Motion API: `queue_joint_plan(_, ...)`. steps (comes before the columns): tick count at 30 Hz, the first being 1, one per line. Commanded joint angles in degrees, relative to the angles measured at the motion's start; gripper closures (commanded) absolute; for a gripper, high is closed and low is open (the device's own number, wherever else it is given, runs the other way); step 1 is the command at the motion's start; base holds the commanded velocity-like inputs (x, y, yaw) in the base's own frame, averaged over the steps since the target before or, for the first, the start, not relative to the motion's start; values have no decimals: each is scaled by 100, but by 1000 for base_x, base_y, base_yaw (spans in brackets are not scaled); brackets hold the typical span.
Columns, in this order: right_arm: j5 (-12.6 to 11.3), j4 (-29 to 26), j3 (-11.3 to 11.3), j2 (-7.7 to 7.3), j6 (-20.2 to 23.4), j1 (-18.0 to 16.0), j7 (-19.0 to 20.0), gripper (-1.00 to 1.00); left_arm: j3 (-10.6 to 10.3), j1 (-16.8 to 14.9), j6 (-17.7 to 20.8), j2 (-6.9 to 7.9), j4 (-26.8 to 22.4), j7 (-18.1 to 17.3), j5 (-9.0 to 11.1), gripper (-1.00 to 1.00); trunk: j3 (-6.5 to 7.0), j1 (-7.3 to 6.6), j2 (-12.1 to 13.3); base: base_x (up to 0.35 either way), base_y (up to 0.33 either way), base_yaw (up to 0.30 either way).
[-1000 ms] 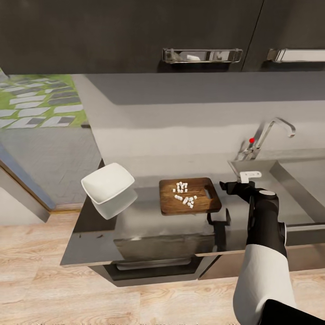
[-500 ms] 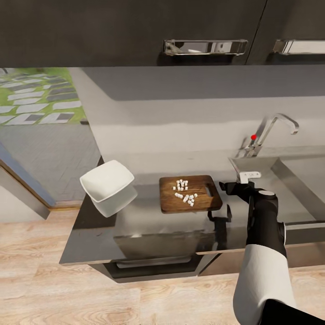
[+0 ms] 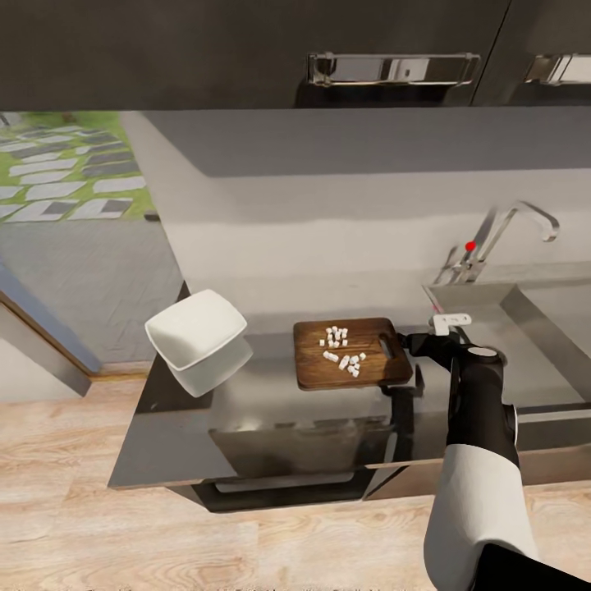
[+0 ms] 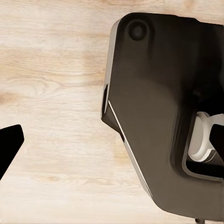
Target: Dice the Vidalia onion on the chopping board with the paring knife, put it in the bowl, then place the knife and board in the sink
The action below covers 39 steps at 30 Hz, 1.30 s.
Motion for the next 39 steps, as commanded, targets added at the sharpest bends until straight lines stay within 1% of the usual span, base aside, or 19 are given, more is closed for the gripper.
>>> queue_joint_plan(1, 59, -9, -16, 6, 3, -9, 59, -100, 6, 3, 2, 0, -8, -58, 60, -100, -18, 3, -11, 0, 0, 0)
queue_joint_plan(39, 59, 46, -15, 6, 2, -4, 59, -100, 6, 3, 2, 0, -8, -58, 60, -100, -350, 3, -11, 0, 0, 0)
